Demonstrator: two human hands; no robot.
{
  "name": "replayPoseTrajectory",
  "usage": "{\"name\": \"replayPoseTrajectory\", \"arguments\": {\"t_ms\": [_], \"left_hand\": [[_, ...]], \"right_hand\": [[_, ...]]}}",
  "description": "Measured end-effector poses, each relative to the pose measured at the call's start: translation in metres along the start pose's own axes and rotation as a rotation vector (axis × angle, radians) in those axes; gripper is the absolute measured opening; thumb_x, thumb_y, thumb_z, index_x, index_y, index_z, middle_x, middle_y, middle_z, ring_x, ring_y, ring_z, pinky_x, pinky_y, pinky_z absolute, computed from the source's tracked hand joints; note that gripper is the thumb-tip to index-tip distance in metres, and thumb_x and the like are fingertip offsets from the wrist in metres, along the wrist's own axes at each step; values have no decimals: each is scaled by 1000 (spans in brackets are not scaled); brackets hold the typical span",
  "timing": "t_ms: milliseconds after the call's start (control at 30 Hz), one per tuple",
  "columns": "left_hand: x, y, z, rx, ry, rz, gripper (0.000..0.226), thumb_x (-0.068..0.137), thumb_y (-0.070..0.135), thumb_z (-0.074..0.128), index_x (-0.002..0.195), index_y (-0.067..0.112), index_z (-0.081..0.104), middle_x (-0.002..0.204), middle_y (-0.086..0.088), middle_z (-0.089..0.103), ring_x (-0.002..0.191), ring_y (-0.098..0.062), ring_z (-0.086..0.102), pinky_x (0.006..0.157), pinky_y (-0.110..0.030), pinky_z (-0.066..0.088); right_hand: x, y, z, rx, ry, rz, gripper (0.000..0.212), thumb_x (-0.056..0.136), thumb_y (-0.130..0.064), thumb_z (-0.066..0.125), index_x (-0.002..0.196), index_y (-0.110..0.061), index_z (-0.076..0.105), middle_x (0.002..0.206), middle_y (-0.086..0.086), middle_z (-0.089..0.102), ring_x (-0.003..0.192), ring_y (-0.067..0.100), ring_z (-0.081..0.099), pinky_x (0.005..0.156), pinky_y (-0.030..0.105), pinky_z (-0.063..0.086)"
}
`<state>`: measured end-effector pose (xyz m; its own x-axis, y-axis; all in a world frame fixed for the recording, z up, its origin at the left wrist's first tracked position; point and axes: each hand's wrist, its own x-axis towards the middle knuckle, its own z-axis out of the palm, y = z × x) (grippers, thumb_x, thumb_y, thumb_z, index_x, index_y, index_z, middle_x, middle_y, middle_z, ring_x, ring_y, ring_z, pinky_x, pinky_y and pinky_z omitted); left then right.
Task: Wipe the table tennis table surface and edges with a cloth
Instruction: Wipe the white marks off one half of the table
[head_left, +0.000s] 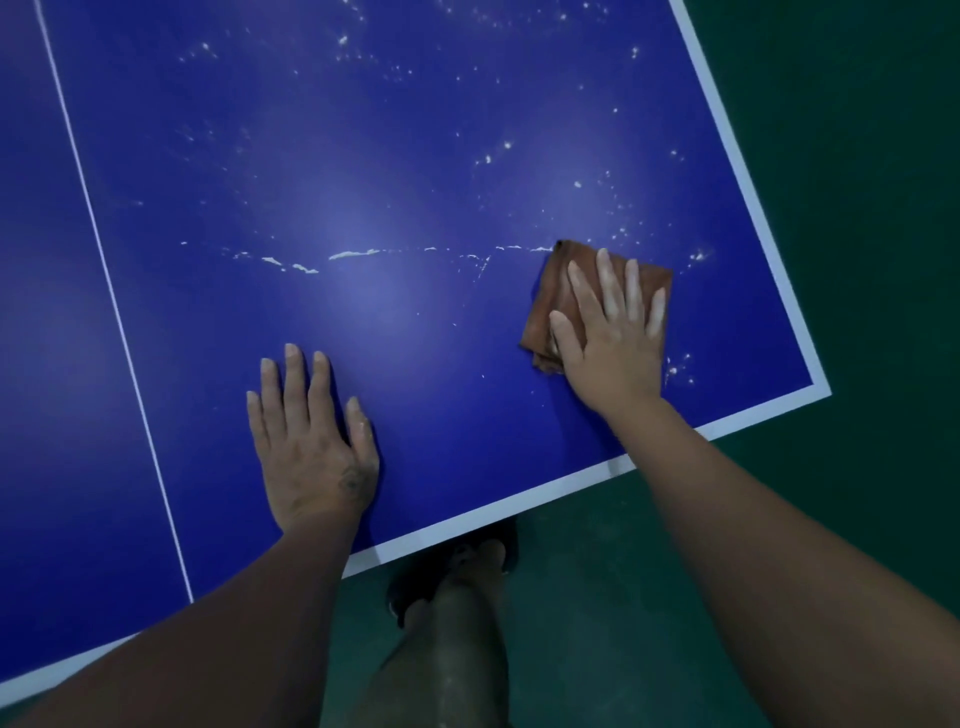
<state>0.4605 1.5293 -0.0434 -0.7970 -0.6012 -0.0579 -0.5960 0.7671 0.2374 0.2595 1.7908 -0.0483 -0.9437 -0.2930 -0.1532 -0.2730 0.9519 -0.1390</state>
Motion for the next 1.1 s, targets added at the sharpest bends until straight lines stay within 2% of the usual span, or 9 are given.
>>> {"name": "replayPoseTrajectory", "arguments": {"t_ms": [100, 233, 367, 567, 700, 767, 867, 1000, 1100], "left_hand": [[1, -3, 2, -5, 15, 8, 66, 112, 43, 32, 170, 11, 33, 182, -9, 18, 170, -28, 6, 138, -51, 5], [0, -1, 1, -7, 4, 0, 66, 113, 43, 32, 171, 11, 32, 183, -8, 17, 171, -27, 4, 138, -52, 5], [0, -2, 2, -14, 11, 1, 66, 113, 43, 33, 171, 11, 32, 182, -8, 18, 171, -26, 4, 138, -52, 5], [0, -5, 7, 0, 36, 21, 65, 113, 44, 33, 171, 14, 31, 182, -7, 18, 171, -25, 4, 138, -52, 6], [2, -4, 7, 2, 39, 16, 66, 113, 45, 32, 171, 15, 30, 183, -6, 18, 171, -24, 4, 138, -50, 5], [2, -4, 6, 4, 37, 10, 66, 112, 44, 32, 171, 15, 31, 182, -6, 19, 171, -25, 5, 138, -51, 6], [0, -2, 4, -3, 43, 12, 66, 112, 43, 33, 170, 13, 33, 182, -9, 21, 170, -29, 8, 138, -53, 8], [0, 4, 2, -5, 45, 0, 66, 112, 42, 32, 171, 12, 31, 181, -10, 22, 170, -29, 9, 138, -54, 9], [0, 6, 2, 11, 47, -3, 65, 113, 41, 32, 171, 12, 30, 181, -10, 21, 170, -29, 8, 138, -53, 9]], "right_hand": [[-6, -8, 1, -10, -2, -8, 67, 111, -63, 23, 171, -34, 20, 182, 0, 5, 167, 31, -3, 131, 65, -1], [-81, -12, 16, -43, 38, -86, 64, 113, -59, 27, 171, -31, 26, 181, 2, 8, 167, 31, 3, 131, 66, 6], [-136, 9, 23, -36, 5, -61, 63, 112, -60, 29, 169, -33, 30, 181, 0, 13, 167, 31, 6, 131, 67, 7], [-58, 58, 4, -83, 41, -9, 64, 111, -61, 31, 170, -34, 28, 180, 0, 15, 167, 30, 7, 132, 64, 6], [16, 70, -12, -55, -16, 26, 68, 110, -65, 21, 171, -36, 19, 181, -2, 5, 167, 30, 1, 132, 64, 2], [17, 70, -15, -46, -44, 29, 69, 110, -65, 20, 172, -35, 15, 182, -2, 1, 167, 30, -3, 132, 64, 0], [-33, 64, -11, -66, -28, 33, 67, 111, -61, 27, 172, -33, 20, 182, 1, 4, 167, 31, -1, 131, 66, 3], [-107, 31, 4, -79, -60, -133, 68, 110, -59, 35, 171, -32, 24, 181, 3, 8, 167, 35, 4, 130, 68, 7], [-102, -9, 10, -76, -69, -258, 66, 111, -61, 34, 170, -34, 26, 181, 1, 10, 167, 34, 5, 130, 68, 7]]}}
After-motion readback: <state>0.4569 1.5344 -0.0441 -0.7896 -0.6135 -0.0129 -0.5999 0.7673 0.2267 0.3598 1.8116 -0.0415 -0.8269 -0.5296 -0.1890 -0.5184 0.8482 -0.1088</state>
